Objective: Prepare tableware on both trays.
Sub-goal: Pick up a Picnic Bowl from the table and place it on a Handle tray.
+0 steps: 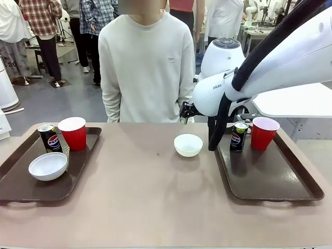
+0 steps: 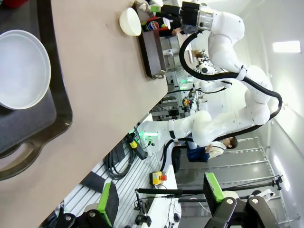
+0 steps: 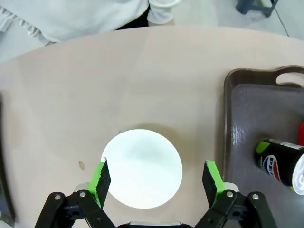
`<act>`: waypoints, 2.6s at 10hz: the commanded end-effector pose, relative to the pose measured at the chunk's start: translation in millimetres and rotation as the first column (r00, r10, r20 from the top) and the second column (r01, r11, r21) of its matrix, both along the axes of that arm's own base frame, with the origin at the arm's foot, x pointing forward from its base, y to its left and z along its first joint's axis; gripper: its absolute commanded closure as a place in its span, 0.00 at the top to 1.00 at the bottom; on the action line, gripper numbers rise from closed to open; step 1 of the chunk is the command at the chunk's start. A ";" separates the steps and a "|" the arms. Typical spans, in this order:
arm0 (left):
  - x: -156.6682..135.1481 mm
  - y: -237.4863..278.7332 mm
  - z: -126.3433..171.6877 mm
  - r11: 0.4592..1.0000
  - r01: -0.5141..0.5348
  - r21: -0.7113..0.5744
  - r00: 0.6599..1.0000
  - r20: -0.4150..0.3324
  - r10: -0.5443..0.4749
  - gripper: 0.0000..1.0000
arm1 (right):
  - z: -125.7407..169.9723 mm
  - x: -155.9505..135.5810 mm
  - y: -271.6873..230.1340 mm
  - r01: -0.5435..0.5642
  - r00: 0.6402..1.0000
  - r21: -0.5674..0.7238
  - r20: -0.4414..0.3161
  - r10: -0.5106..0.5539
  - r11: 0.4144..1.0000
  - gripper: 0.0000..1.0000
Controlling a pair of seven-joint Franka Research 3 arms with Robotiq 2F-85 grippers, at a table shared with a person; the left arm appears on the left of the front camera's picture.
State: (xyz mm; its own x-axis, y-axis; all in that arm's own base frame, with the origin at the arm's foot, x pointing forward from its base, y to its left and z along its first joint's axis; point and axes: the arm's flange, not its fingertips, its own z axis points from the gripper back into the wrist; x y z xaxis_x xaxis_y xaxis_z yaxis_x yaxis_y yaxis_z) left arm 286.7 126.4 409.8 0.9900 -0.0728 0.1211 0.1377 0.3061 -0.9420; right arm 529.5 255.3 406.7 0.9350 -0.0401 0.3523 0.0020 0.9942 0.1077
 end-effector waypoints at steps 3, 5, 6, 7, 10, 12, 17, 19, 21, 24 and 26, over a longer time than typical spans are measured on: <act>-0.4 0.9 2.1 1.000 -0.004 -0.017 1.000 0.012 0.004 0.95 | -10.5 5.5 -10.8 0.034 0.998 -0.027 -0.042 -0.035 0.999 1.00; -0.4 0.9 2.1 1.000 -0.004 -0.017 1.000 0.012 0.004 0.95 | -25.8 12.9 -25.5 0.065 0.995 -0.039 -0.078 -0.068 0.997 1.00; -0.4 0.9 2.1 1.000 -0.004 -0.017 1.000 0.012 0.004 0.95 | -32.7 16.4 -29.5 0.070 0.992 -0.038 -0.104 -0.074 0.997 1.00; -0.4 0.9 2.1 1.000 -0.004 -0.017 1.000 0.012 0.004 0.95 | -37.6 18.9 -30.8 0.060 0.988 0.000 -0.140 -0.060 0.998 1.00; -0.4 0.9 2.1 1.000 -0.004 -0.017 1.000 0.012 0.004 0.95 | -51.2 18.0 -28.2 0.031 0.977 0.017 -0.212 -0.027 0.999 1.00; -0.4 0.9 2.1 1.000 -0.004 -0.017 1.000 0.012 0.004 0.95 | -61.8 23.8 -29.9 0.031 0.974 -0.013 -0.226 -0.033 0.999 1.00; -0.4 0.9 2.1 1.000 -0.004 -0.017 1.000 0.012 0.004 0.95 | -73.8 30.1 -34.5 -0.004 0.964 0.021 -0.267 0.009 1.000 0.00; -0.4 0.9 2.1 1.000 -0.004 -0.017 1.000 0.012 0.004 0.95 | -73.9 30.3 -34.2 -0.006 0.965 0.028 -0.264 0.014 1.000 0.00; -0.4 0.9 2.1 1.000 -0.004 -0.017 1.000 0.012 0.004 0.95 | -73.7 29.7 -34.7 -0.007 0.964 0.029 -0.264 0.014 1.000 0.00; -0.4 0.9 2.1 1.000 -0.004 -0.017 1.000 0.012 0.004 0.95 | -70.2 23.5 -30.7 -0.009 0.969 0.003 -0.247 0.010 1.000 0.00; -0.4 0.9 2.1 1.000 -0.004 -0.017 1.000 0.012 0.004 0.95 | -54.3 0.3 -26.3 -0.033 0.974 -0.040 -0.227 0.023 0.999 0.00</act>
State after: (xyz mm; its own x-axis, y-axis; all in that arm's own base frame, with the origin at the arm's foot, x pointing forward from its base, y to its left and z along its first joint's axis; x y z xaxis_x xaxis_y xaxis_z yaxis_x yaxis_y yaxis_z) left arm 286.6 126.4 409.8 0.9900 -0.0727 0.1207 0.1374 0.3062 -0.9420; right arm 549.2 228.6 343.8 0.9923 -0.0242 0.1212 0.0118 0.9947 0.1018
